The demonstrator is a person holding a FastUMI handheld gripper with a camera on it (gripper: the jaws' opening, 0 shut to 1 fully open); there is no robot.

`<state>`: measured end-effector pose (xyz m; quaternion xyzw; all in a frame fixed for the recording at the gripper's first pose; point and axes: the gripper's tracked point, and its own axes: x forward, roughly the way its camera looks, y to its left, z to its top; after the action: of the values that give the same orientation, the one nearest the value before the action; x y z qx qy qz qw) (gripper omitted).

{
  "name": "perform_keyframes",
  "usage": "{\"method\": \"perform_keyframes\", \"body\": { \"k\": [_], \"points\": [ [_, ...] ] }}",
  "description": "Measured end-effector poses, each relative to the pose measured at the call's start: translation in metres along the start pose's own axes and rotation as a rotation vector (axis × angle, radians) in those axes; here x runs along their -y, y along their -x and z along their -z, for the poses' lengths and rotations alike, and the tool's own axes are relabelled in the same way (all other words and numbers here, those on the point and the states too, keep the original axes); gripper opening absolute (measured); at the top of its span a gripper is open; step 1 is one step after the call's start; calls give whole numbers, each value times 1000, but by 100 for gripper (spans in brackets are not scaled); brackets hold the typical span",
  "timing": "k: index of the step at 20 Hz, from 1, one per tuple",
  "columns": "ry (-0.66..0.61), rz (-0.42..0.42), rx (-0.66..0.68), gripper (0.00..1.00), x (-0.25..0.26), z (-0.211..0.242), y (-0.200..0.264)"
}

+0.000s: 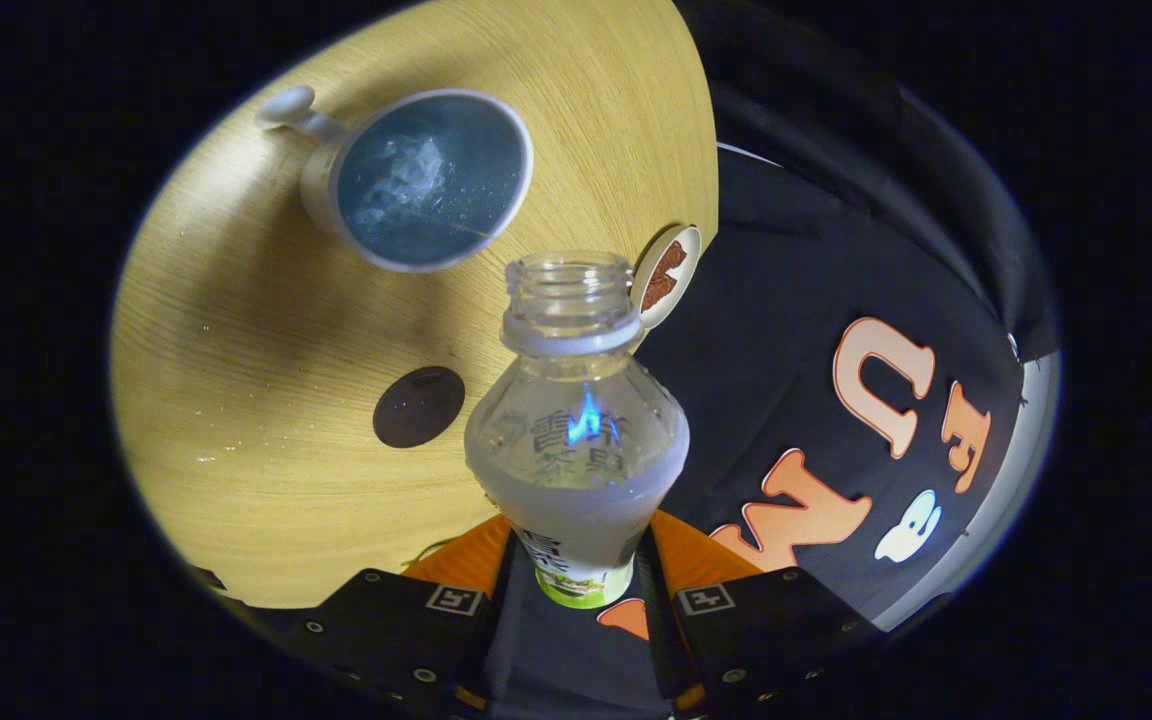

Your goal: Take the bottle from table, then pour the juice into the cup, finally place the bottle on the coaster

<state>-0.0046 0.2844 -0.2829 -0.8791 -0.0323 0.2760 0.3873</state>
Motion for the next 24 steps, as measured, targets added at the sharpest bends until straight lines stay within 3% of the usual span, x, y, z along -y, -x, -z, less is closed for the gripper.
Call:
{"method": "perform_keyframes", "body": {
  "k": [8,18,24],
  "points": [
    [-396,-44,60,56,-21,-9,13],
    [-912,-110,63,56,-26,17,27],
    [-1295,-175,67,56,-35,34,34]
  ]
}}
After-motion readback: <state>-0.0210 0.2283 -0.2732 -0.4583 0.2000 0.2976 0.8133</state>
